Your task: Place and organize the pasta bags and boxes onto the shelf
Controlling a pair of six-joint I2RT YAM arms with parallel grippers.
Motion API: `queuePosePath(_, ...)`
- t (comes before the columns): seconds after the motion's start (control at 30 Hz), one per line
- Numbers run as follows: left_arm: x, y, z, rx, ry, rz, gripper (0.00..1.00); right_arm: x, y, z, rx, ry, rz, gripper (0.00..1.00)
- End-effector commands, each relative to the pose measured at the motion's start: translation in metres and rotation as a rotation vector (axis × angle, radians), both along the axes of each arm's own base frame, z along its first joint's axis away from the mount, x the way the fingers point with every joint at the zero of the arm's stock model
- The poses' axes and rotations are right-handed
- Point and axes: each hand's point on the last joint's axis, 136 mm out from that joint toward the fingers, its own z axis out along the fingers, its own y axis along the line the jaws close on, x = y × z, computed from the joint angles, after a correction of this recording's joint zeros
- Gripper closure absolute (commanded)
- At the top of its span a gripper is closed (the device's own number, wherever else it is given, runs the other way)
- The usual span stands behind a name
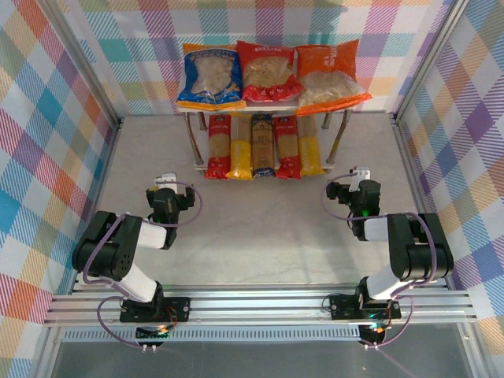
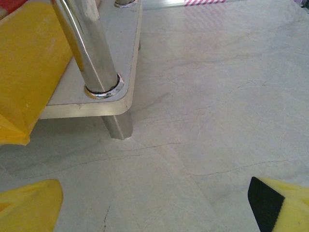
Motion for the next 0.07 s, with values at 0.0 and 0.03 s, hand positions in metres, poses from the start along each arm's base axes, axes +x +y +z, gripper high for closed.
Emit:
queuePosePath(0.0,0.0065,0.0013,0.0062,-0.031,-0.015,-0.003,0.0,0.0037,0.0009,0.0084,-0.004,-0.025,0.015,0.01)
queuePosePath(0.03,0.0075,0.002,0.0056,-0.039,-0.009,-0.005,0.0,0.0038,0.0008,0.0085,-0.004,-0.026,0.015,0.01)
